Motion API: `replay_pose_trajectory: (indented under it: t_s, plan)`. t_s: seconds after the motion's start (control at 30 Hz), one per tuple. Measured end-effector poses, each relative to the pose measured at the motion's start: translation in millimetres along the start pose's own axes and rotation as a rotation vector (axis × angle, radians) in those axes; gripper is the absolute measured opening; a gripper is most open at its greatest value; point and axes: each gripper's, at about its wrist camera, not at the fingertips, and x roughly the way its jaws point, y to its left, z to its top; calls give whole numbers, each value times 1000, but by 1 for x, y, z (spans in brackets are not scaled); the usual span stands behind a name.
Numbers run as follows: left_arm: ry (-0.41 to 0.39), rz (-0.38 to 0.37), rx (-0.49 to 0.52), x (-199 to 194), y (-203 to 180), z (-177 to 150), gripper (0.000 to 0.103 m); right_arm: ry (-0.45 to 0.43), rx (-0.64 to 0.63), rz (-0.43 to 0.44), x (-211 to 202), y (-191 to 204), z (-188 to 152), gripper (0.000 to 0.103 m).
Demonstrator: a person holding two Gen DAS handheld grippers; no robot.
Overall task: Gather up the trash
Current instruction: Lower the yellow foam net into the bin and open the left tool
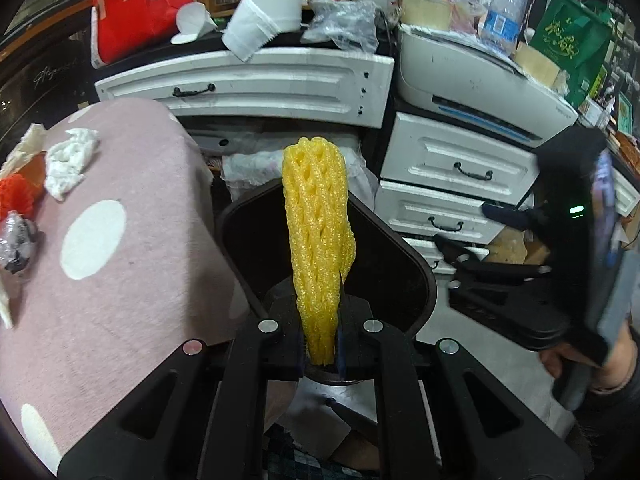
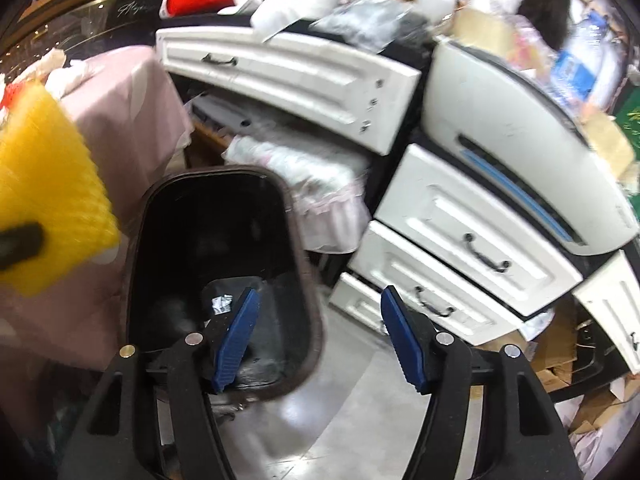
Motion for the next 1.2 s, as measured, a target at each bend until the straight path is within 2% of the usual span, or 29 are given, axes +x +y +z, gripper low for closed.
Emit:
replay_pose_trajectory:
  t_s: [0.33,0.73,0.87,0.93,1.0,1.07,1.2]
  plan:
    - [107,-10,29,51,-14,0,11,-49,13,-47,-34,-20,-7,63]
    - [238,-3,36,104,-15,-1,11,-70,24,-59,-49,-24,-9,63]
    - [256,15,58,114,-16,-4,13,-69,28,-69,-50,-27,-10,65]
    - [257,21,69,114,-18,-5,24,-69,33,-73,-51,-28,-11,66]
    - [230,35,80,109,-19,-5,58,-71,39,-82,-53,-30,-12,67]
    - [174,41,94,98,-22,-4,75,-72,43,-94,-54,-32,-12,68]
    - [120,46,126,77,-30,0,76,-72,54,-114,-57,-37,-13,69]
